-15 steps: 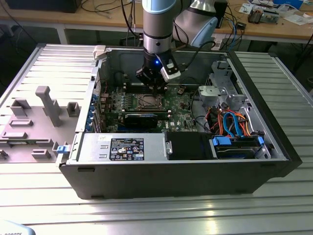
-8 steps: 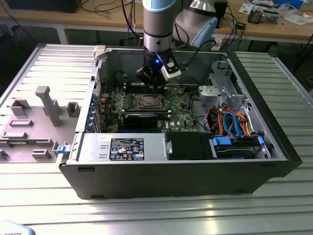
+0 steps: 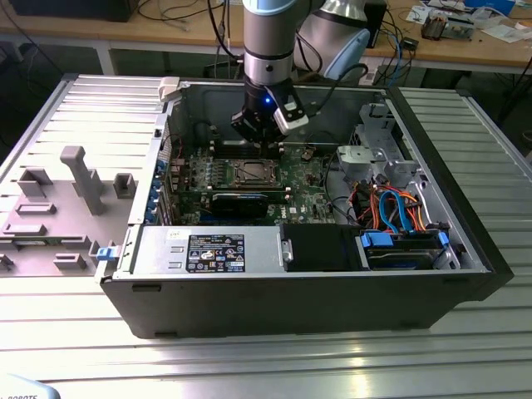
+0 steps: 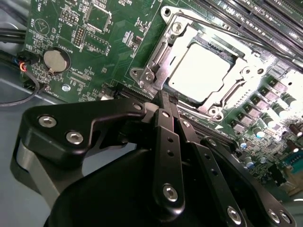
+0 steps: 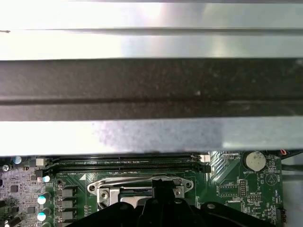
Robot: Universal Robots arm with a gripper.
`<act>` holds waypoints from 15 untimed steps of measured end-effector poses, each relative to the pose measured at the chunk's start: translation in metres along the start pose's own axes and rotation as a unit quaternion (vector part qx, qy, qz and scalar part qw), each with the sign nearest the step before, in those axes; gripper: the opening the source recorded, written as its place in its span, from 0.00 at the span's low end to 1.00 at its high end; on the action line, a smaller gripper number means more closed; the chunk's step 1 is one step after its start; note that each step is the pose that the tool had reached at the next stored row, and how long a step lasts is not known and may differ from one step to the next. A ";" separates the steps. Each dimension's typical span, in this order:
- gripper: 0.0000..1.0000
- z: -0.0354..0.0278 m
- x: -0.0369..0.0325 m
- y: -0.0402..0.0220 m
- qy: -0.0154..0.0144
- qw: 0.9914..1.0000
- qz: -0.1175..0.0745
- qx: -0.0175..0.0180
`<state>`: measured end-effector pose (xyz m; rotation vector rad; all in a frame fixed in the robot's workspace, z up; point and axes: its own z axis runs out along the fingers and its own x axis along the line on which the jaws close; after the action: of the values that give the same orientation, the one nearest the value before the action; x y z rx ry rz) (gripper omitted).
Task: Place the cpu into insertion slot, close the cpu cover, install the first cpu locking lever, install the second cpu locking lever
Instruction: 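Install the second cpu locking lever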
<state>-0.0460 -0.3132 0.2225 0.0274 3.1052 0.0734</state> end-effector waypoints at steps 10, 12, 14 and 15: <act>0.11 -0.0004 -0.0001 -0.0052 0.000 1.000 0.000 0.000; 0.11 -0.0005 -0.0001 -0.0059 0.000 1.000 0.000 0.000; 0.11 -0.0004 -0.0001 -0.0066 0.000 1.000 0.000 0.000; 0.11 -0.0004 -0.0001 -0.0067 0.000 1.000 0.000 0.000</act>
<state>-0.0460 -0.3199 0.2225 0.0274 3.1053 0.0734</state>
